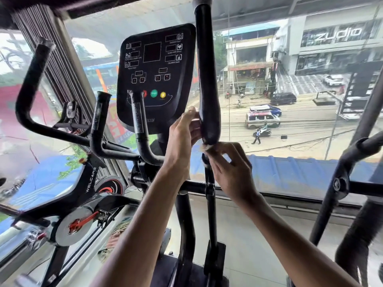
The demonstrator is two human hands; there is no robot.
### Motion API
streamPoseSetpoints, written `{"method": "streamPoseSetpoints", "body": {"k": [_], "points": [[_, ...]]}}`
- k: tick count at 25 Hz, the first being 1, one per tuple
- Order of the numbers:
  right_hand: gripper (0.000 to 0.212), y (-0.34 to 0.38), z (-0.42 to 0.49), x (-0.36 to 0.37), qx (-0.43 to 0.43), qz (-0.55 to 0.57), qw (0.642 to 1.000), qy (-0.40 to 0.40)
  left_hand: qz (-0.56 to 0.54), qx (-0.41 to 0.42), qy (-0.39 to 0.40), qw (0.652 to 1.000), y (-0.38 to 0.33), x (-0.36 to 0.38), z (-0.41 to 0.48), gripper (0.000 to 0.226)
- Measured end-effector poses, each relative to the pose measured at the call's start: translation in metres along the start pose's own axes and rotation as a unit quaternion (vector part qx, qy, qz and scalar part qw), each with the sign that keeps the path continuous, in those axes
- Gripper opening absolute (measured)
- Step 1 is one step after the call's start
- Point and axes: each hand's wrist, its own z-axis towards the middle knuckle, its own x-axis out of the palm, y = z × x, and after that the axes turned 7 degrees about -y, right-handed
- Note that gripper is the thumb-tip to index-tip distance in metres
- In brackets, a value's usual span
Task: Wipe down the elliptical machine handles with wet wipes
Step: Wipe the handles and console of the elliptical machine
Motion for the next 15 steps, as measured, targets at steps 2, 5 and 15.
{"method": "streamPoseSetpoints", "body": {"k": [2, 5, 15], "points": [[0.028, 0.002, -0.018, 0.0, 0.041, -0.011, 0.999, 0.0, -0.007, -0.002, -0.002, 1.0, 0.002, -0.002, 0.001, 0.034], [0.017, 0.019, -0.01, -0.003, 0.051, 0.012, 0.996, -0.071, -0.015, -0.003, -0.004, 1.0, 0.003, -0.001, 0.003, 0.039], [0.004, 0.035, -0.028, 0.025, 0.297, 0.137, 0.938, -0.114, -0.033, 0.008, -0.001, 0.999, 0.01, -0.003, 0.006, 0.034]]}}
